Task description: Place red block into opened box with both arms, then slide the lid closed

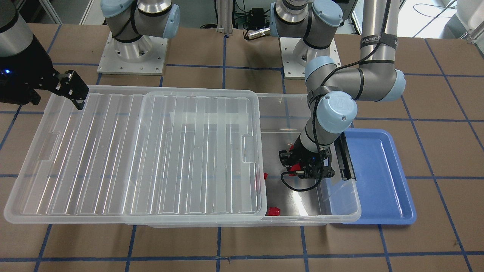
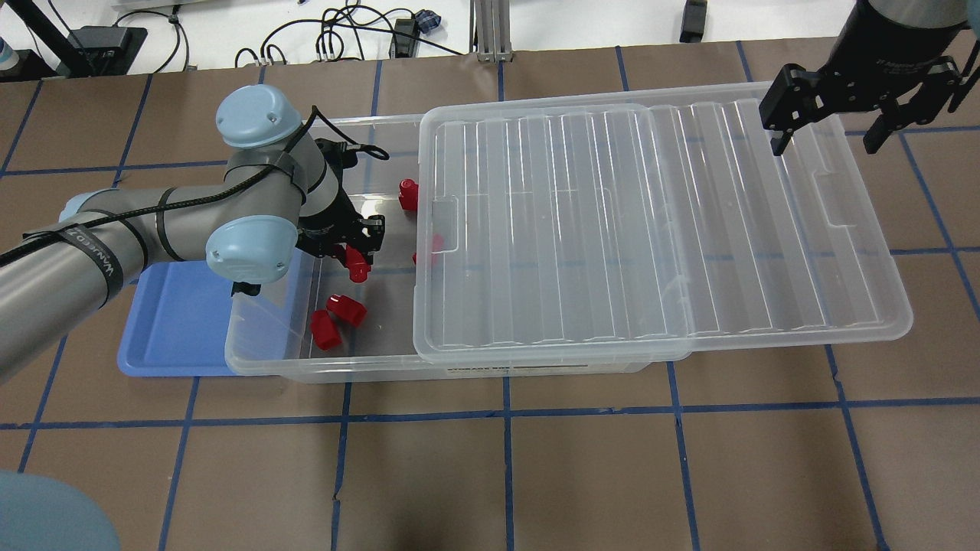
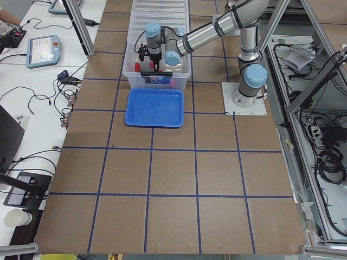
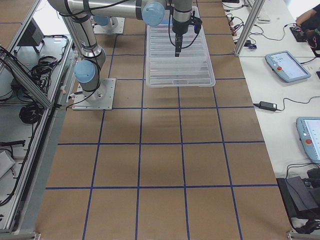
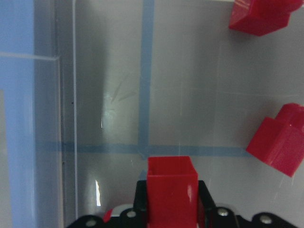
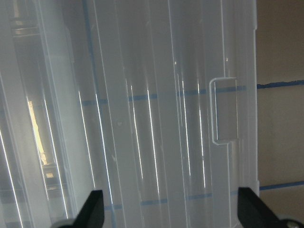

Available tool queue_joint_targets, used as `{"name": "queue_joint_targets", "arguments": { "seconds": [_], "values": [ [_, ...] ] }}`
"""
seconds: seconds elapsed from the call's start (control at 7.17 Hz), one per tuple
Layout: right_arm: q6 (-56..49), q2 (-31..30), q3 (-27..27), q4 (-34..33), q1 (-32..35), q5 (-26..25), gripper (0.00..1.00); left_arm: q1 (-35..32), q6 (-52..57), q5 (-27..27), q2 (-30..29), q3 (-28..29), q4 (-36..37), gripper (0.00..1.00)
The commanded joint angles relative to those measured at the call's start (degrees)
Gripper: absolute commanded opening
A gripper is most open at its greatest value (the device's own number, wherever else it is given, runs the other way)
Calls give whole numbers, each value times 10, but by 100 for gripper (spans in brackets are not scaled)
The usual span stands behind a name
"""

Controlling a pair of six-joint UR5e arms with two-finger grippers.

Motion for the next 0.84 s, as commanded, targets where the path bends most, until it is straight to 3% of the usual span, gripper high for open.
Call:
{"name": "queue_joint_targets", "arguments": {
  "seconds": [0.0, 0.14, 0.28, 0.7],
  "values": [
    [0, 0, 0, 0, 0, 0, 100, -6, -2, 1, -10, -6, 3, 38],
    [0, 0, 0, 0, 0, 0, 100, -10, -1, 1, -9, -6, 4, 83],
    [-1, 1, 0, 0, 0, -1, 100, -10, -4, 2, 3, -2, 6, 100],
    [0, 1, 0, 0, 0, 0, 100, 3, 3, 2, 31, 49, -22, 100]
  ]
}}
